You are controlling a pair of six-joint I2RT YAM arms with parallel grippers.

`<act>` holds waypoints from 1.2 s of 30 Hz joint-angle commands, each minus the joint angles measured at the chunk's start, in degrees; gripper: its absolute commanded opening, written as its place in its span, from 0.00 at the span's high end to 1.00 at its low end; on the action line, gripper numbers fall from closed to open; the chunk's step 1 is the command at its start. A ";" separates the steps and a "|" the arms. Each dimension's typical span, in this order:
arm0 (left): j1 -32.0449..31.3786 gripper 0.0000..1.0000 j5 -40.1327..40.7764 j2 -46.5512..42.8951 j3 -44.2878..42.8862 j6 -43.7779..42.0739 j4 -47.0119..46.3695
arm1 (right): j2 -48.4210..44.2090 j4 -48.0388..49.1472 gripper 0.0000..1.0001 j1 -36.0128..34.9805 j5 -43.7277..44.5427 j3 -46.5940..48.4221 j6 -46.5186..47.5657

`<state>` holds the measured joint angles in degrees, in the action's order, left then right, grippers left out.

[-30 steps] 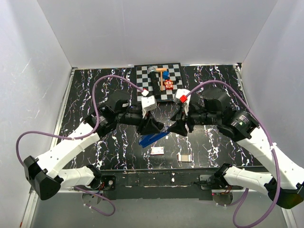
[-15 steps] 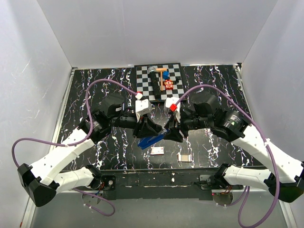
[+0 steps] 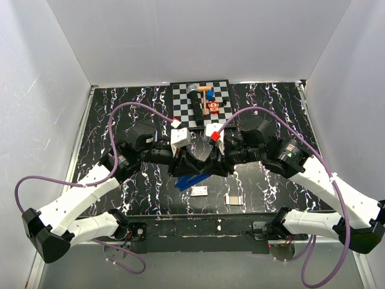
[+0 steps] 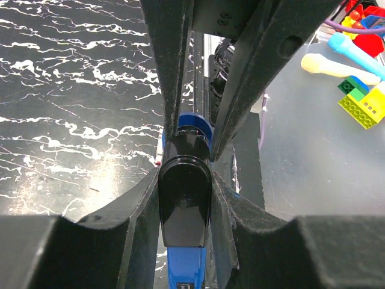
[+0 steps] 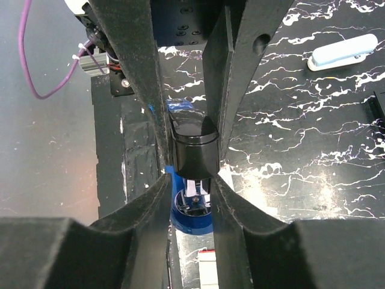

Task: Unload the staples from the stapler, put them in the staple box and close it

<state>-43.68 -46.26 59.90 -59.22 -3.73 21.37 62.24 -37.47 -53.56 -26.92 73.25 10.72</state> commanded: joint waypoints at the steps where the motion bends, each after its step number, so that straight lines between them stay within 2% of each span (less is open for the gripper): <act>1: -0.26 1.00 -2.34 -2.68 -0.11 1.09 -3.96 | -0.01 3.28 0.63 -0.49 -2.17 1.10 0.18; 11: -0.18 1.00 -3.40 -3.91 0.34 1.88 -5.54 | 0.25 2.76 0.73 -0.67 -3.76 0.57 0.53; 14: -0.18 1.00 -3.66 -4.53 0.42 1.97 -5.98 | 0.34 2.58 0.85 -0.58 -4.63 0.66 0.79; 16: -0.18 1.00 -3.40 -4.79 0.69 2.06 -6.25 | 0.34 2.14 0.99 -0.67 -5.51 0.58 0.97; 20: -0.18 1.00 -2.70 -5.93 0.86 2.49 -7.04 | -0.27 0.83 0.99 -0.67 -7.36 -1.09 0.97; 29: -0.09 1.00 -1.11 -8.39 1.65 2.94 -8.53 | -7.30 3.63 0.99 -0.67 -6.48 -11.98 -2.45; 36: -0.09 1.00 -0.68 -8.31 1.74 2.94 -8.45 | -7.22 5.74 0.99 -0.67 -5.69 -10.59 -4.13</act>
<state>-43.72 -47.83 53.01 -56.60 -0.82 19.49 54.50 -33.45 -53.65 -31.53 61.28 8.58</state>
